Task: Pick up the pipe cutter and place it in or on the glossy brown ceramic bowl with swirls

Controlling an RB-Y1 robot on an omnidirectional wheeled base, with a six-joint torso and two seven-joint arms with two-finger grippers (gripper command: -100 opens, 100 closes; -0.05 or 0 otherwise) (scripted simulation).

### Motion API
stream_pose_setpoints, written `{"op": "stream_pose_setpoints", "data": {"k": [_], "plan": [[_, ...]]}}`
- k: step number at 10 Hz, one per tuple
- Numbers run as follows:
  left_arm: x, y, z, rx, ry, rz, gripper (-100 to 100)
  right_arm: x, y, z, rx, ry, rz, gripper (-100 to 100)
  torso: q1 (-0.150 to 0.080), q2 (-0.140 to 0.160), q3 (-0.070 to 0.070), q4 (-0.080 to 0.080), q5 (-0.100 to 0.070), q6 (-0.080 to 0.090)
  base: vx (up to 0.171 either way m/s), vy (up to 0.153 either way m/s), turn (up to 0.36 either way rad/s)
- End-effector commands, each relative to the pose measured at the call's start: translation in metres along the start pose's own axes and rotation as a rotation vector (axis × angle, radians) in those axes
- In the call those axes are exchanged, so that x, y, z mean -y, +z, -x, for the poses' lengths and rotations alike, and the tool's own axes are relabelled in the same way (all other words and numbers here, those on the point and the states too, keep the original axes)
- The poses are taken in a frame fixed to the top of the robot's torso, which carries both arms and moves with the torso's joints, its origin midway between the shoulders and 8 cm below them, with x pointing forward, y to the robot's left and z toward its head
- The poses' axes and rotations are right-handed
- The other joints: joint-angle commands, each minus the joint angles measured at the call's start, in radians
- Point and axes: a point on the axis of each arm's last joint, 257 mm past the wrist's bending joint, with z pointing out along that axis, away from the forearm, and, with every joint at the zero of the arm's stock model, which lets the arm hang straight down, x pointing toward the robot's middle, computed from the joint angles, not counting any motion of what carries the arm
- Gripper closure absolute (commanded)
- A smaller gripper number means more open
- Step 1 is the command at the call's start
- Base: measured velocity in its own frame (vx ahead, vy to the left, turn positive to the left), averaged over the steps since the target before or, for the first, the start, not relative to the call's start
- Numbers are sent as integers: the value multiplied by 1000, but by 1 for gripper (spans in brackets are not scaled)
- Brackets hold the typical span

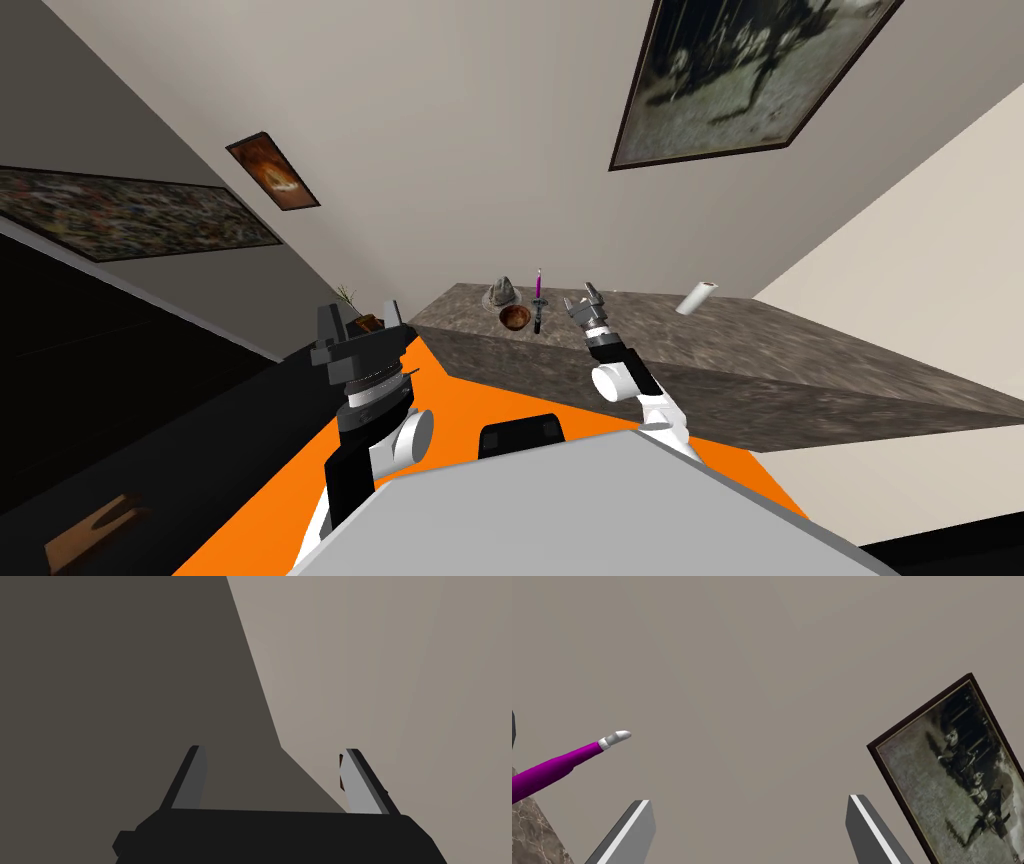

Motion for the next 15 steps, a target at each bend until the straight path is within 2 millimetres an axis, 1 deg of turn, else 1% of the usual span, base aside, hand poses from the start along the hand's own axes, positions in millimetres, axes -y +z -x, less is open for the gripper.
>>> {"op": "stream_pose_setpoints", "data": {"k": [1, 2, 4, 5, 7, 8, 10, 11, 13, 14, 15], "plan": [[0, 0, 0, 0, 0, 0, 0, 23, 6, 0, 6, 109, -49, -100, 0, 0, 0, 0, 0, 0, -111, -164, 52], [0, 0, 0, 0, 0, 0, 0, 23, 6, 1, 9, 135, -49, -100, -2, 2, 1, 0, 0, 0, -71, -129, 21], [0, 0, 0, 0, 0, 0, 0, 52, 13, 0, 20, 275, -110, -100, 0, -1, -1, 0, 0, 0, -38, -144, 42], [0, 0, 0, 0, 0, 0, 0, 52, 13, 0, 21, 289, -110, -100, -1, -2, -1, 0, 0, 0, -25, -104, 26], [0, 0, 0, 0, 0, 0, 0, 84, 19, -4, 36, 433, -175, -100, 2, -4, -2, -1, 0, 0, -26, -99, 39], [0, 0, 0, 0, 0, 0, 0, 84, 19, -4, 36, 442, -175, -100, 2, -4, -2, -1, 0, 0, -43, -84, 28], [0, 0, 0, 0, 0, 0, 0, 115, 24, -14, 50, 581, -239, -100, 3, -3, -2, -1, 1, 0, -32, -96, 48], [0, 0, 0, 0, 0, 0, 0, 116, 23, -13, 54, 589, -242, -100, 2, -3, -2, -1, 0, 0, -35, -92, 32], [0, 0, 0, 0, 0, 0, 0, 148, 26, -26, 71, 716, -310, -100, 4, -4, -2, -1, 1, 0, -26, -87, 44], [0, 0, 0, 0, 0, 0, 0, 149, 26, -25, 73, 726, -311, -100, 3, -4, -2, -1, 0, 0, -9, -87, 31], [0, 0, 0, 0, 0, 0, 0, 164, 27, -33, 83, 789, -346, -100, 3, -5, -2, -1, 1, 0, -1, -74, 50]]}}
